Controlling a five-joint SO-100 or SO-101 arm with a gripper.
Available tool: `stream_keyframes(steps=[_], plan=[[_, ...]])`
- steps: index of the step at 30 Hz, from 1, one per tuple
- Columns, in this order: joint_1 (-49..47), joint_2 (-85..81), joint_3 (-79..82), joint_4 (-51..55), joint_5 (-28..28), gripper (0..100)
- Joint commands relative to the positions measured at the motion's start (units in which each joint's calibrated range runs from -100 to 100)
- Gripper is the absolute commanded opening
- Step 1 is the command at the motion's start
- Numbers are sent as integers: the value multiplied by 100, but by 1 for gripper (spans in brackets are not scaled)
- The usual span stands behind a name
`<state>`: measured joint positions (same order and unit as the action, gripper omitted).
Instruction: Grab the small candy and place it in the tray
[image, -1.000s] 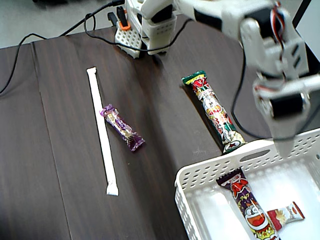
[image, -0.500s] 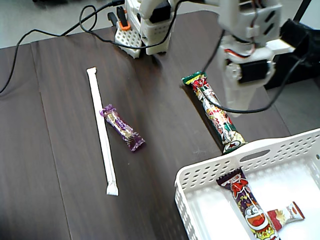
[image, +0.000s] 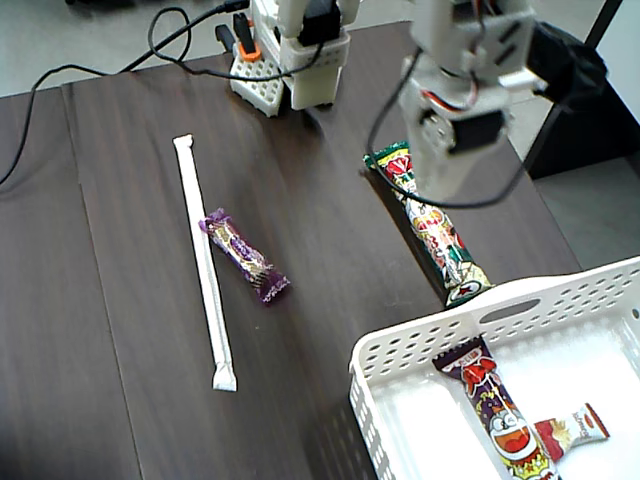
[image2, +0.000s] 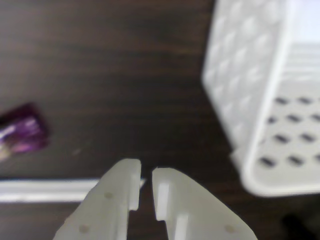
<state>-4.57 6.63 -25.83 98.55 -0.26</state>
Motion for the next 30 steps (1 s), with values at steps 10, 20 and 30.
stream_keyframes(steps=[10, 20, 30], plan=[[336, -4175, 5433, -2492, 41, 1], [314, -6360, 7743, -2603, -6, 1], [56, -8721, 9533, -2774, -16, 1]])
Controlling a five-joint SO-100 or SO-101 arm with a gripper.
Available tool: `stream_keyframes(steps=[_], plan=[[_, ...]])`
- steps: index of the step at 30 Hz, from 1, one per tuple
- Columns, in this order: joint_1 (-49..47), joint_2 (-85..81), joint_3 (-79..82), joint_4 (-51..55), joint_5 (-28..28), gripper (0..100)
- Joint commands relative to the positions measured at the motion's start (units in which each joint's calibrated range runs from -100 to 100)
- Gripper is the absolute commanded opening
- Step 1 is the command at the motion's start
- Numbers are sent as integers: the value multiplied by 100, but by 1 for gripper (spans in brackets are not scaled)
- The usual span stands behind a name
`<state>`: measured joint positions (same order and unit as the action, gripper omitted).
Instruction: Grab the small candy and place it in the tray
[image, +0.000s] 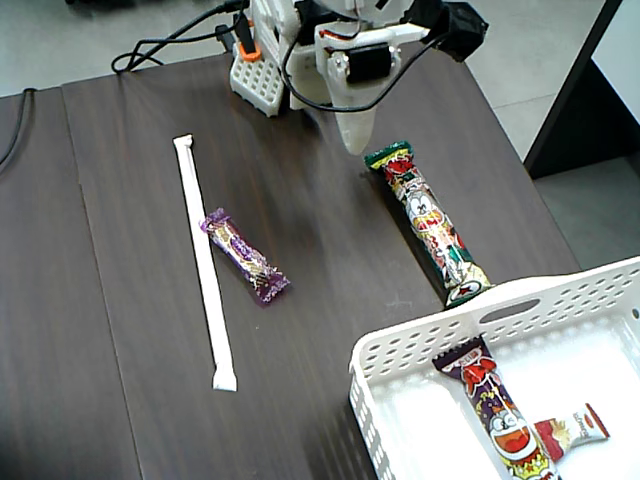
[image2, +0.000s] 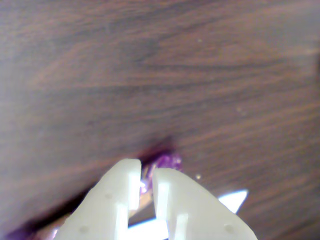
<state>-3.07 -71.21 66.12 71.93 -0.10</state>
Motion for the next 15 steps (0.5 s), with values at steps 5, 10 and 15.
stream_keyframes(steps=[5, 10, 15], plan=[[-94, -2828, 1288, -35, -32, 1], [-94, -2770, 1425, 110, 0, 1], [-64, -2828, 1516, 299, 15, 1]])
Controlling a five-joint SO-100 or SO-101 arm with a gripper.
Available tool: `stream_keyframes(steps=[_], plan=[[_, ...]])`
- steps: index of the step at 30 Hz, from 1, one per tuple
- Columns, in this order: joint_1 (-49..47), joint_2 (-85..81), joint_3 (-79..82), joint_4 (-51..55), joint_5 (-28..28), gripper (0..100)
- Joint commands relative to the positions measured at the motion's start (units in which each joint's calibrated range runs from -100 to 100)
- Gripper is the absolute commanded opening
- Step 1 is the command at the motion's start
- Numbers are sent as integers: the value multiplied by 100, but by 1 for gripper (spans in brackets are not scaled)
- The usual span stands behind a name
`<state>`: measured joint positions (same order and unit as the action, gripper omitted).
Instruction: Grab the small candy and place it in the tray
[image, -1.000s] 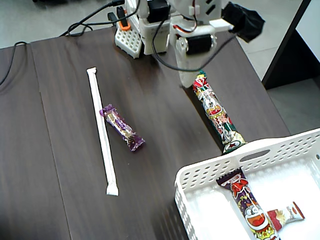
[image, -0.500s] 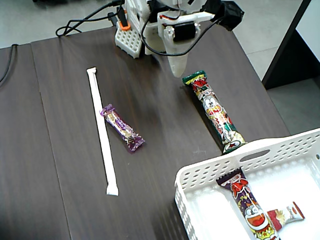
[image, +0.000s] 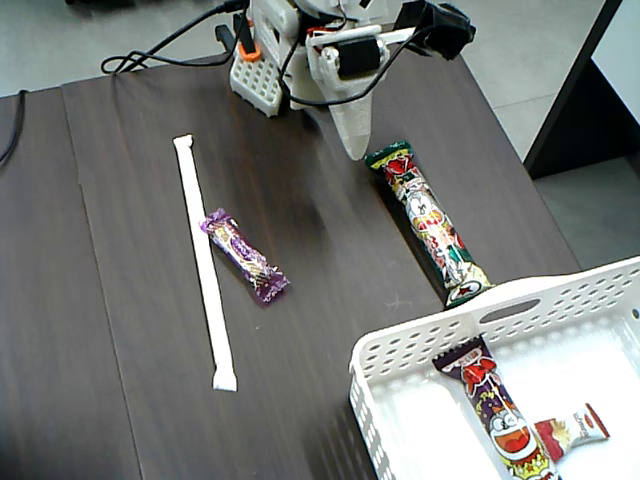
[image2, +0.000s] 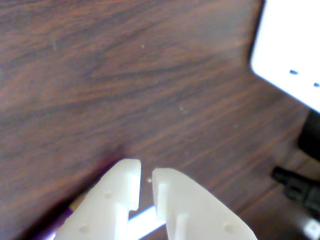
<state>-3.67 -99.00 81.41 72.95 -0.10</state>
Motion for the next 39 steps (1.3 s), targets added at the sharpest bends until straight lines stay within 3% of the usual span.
stream_keyframes(steps=[1, 21, 39], plan=[[25, -50, 50, 205, 10, 1], [25, -50, 1219, -18, -16, 1], [18, -50, 1192, -69, -16, 1]])
